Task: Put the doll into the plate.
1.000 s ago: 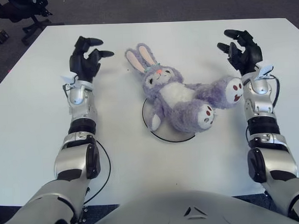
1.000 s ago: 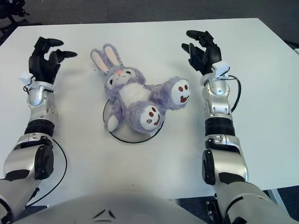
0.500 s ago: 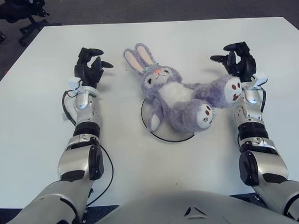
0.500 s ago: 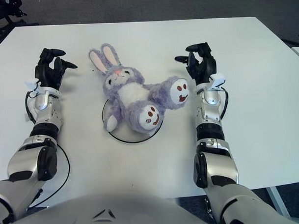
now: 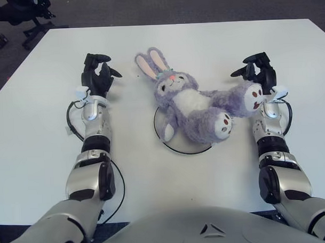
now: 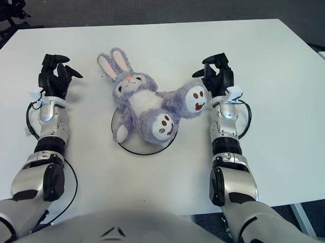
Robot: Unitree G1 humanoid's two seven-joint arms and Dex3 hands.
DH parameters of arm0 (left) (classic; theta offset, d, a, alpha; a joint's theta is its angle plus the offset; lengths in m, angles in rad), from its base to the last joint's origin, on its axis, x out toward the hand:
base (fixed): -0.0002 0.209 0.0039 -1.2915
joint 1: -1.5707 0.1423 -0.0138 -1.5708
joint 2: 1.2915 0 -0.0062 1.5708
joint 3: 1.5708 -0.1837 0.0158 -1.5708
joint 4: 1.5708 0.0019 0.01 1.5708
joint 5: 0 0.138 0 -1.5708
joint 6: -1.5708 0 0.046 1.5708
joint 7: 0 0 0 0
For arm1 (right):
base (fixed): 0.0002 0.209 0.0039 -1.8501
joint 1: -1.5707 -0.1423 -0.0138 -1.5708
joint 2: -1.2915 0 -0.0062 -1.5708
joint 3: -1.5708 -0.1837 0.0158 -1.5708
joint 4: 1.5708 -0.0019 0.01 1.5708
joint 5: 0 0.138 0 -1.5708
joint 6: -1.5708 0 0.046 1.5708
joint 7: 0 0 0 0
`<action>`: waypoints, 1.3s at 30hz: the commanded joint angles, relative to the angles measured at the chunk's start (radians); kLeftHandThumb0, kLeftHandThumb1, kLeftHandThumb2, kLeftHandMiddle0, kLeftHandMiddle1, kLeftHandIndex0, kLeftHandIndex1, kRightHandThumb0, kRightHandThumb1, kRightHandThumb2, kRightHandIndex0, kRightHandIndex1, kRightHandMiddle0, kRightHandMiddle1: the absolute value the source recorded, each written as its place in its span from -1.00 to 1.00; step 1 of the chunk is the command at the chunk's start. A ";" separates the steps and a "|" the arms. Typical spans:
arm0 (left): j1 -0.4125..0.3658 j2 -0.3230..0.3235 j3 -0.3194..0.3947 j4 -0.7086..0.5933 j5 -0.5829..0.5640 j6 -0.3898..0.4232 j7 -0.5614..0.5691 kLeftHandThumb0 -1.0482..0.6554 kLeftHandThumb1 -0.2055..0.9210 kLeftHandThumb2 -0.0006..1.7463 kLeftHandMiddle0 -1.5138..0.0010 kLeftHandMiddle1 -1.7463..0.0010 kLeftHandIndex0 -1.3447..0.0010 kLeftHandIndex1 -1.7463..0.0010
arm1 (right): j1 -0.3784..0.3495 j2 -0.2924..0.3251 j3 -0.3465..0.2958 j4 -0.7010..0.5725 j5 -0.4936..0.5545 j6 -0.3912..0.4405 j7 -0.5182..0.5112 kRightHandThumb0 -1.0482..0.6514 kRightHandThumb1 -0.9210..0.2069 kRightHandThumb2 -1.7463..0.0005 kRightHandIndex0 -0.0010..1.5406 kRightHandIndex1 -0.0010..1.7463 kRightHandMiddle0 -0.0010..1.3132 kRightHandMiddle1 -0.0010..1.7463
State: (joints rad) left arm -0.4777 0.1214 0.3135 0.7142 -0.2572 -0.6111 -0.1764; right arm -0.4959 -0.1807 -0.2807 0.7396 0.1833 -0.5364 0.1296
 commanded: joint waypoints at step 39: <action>0.104 -0.044 -0.025 -0.042 0.016 0.100 0.017 -0.18 0.91 -0.34 -0.05 -1.00 0.65 -1.00 | -0.017 -0.011 0.001 0.130 -0.019 -0.138 -0.034 -0.22 -0.53 0.01 0.21 1.00 -0.45 1.00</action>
State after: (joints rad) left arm -0.4399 0.1034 0.2913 0.6374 -0.2354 -0.5219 -0.1598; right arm -0.5297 -0.2146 -0.2805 0.8610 0.1623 -0.6792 0.1051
